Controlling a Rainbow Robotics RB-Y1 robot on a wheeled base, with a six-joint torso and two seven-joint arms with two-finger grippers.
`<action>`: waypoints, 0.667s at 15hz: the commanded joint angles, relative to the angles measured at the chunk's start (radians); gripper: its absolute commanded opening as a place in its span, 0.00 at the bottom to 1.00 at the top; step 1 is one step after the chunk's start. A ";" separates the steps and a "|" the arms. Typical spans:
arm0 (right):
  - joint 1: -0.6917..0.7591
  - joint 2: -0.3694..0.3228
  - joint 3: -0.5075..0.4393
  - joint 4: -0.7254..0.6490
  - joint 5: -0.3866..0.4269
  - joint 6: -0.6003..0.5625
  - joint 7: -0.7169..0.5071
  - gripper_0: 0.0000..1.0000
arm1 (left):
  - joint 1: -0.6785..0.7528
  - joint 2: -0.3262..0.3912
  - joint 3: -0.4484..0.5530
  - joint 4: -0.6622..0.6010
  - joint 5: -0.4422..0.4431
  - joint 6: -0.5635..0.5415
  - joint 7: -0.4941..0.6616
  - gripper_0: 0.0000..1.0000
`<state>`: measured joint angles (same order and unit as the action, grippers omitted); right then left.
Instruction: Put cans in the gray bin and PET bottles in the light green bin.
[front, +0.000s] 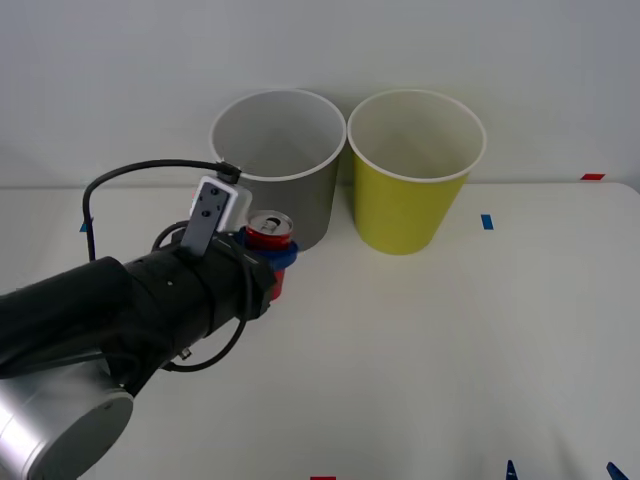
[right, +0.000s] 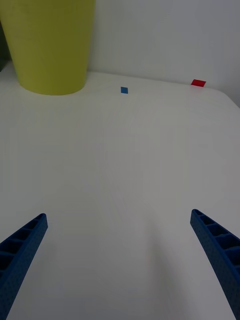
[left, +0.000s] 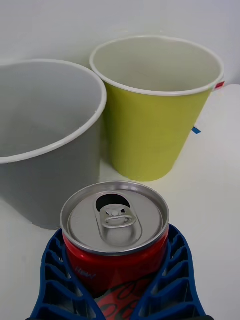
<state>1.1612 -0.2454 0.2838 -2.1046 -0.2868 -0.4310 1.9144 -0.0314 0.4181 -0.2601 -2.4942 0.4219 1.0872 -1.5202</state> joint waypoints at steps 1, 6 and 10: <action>0.000 0.000 0.000 0.000 0.000 0.000 0.000 1.00 | -0.067 0.033 0.121 -0.012 0.103 0.060 -0.017 0.00; 0.000 0.000 0.000 0.000 0.000 0.000 0.000 1.00 | -0.202 0.062 0.257 -0.017 0.181 0.166 -0.021 0.00; 0.000 0.000 0.000 0.000 0.000 0.000 0.000 1.00 | -0.354 0.061 0.274 0.080 0.184 0.181 -0.021 0.00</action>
<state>1.1612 -0.2454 0.2838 -2.1046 -0.2868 -0.4310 1.9144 -0.3393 0.4792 0.0137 -2.4546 0.6050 1.2685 -1.5410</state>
